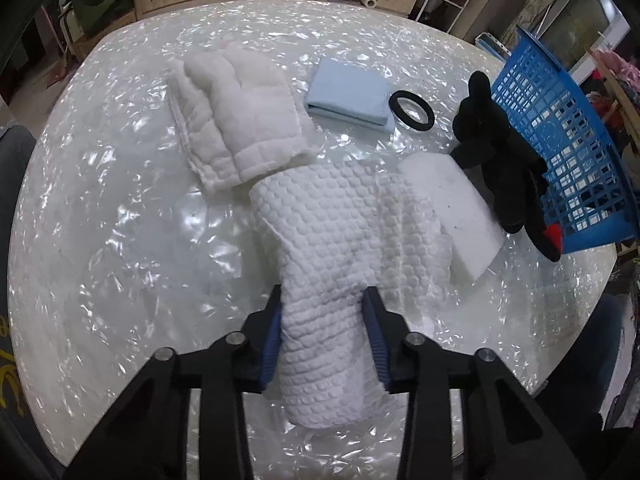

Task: Organize soft objects
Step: 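Drop the black cloth into the basket while the left gripper grasps the white knit cloth, then lift the white knit cloth with the left gripper and drop it into the basket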

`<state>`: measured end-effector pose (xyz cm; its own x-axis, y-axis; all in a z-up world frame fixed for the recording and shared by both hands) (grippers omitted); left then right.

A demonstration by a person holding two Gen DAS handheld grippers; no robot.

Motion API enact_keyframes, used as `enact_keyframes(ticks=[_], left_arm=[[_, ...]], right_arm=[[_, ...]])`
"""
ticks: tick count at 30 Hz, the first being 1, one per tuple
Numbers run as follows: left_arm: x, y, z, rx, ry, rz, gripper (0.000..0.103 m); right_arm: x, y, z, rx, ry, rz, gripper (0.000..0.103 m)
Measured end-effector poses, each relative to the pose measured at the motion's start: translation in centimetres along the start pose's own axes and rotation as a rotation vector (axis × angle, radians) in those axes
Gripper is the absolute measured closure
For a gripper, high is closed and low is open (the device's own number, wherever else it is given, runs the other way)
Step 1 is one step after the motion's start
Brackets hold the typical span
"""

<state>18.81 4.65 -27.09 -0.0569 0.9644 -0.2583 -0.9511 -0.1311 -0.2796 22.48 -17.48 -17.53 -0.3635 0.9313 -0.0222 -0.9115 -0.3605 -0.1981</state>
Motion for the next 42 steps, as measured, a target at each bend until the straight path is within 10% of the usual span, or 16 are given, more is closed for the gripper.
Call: enact_keyframes(ticks=[17, 42], left_arm=[[-1.0, 1.0, 6.1, -0.089, 0.073, 0.032, 0.092], [-15.6, -1.4, 18.2, -0.259, 0.173, -0.179, 0.092]], right_arm=[[-0.5, 0.6, 6.5, -0.173, 0.083, 0.009, 0.006], [-2.0, 4.7, 10.7, -0.375, 0.096, -0.082, 0.0]])
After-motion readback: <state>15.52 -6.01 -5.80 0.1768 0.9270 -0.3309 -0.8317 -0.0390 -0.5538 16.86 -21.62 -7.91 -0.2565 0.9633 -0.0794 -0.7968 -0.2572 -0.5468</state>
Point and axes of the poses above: each gripper's, at about its wrist camera, not at the fingertips, and z roughly against the way its jaws point, x to its left, y to its underside, the point moved 9 cm from there along -z, roughly the way its jaws point, and after that the axes turned 10 degrees about z, right-handed, at the moved point
